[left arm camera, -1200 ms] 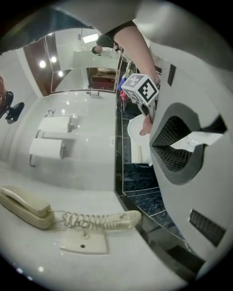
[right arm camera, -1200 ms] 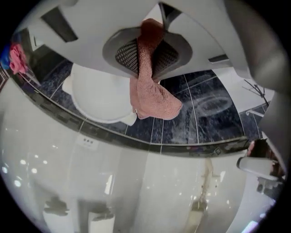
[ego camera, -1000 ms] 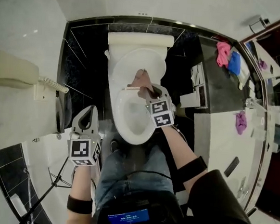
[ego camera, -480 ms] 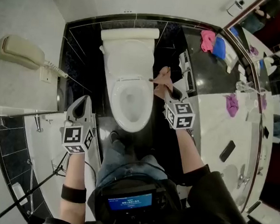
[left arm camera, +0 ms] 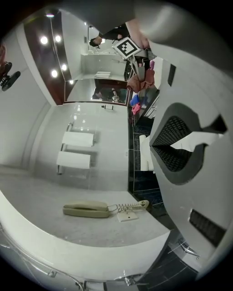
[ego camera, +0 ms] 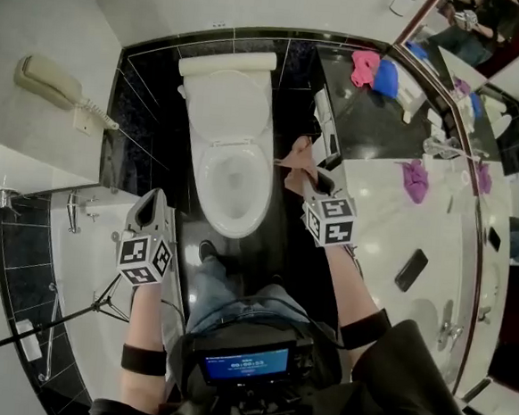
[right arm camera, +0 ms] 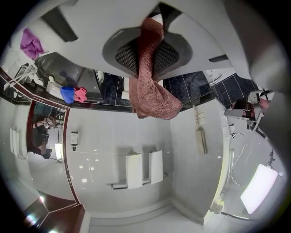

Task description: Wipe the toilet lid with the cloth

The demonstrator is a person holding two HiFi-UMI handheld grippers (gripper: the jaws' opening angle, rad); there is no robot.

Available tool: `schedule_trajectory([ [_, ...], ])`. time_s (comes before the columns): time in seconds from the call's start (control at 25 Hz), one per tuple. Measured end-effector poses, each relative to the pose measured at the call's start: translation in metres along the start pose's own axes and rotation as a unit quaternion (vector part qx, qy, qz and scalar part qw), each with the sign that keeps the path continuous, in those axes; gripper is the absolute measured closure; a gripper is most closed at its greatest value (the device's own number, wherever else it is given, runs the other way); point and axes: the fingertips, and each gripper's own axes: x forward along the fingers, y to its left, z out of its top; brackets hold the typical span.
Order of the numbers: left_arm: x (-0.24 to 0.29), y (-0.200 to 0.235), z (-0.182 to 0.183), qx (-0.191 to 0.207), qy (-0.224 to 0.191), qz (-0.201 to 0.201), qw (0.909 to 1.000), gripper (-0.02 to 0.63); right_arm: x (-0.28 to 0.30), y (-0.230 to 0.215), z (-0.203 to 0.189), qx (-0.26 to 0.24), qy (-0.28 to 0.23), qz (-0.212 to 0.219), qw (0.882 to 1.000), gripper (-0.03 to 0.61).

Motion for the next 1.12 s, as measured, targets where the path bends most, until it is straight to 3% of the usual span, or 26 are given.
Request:
schedule_trajectory([
  [0.48, -0.051, -0.044, -0.020, 0.005, 0.004, 0.011, 0.9999, 0.614, -0.061, -0.006, -0.040, 0.008, -0.002, 0.011, 1.000, 0.499],
  [1.12, -0.049, -0.054, -0.019, 0.030, 0.003, 0.001, 0.9995, 0.614, -0.055, 0.001, -0.045, 0.013, 0.005, 0.018, 1.000, 0.499],
])
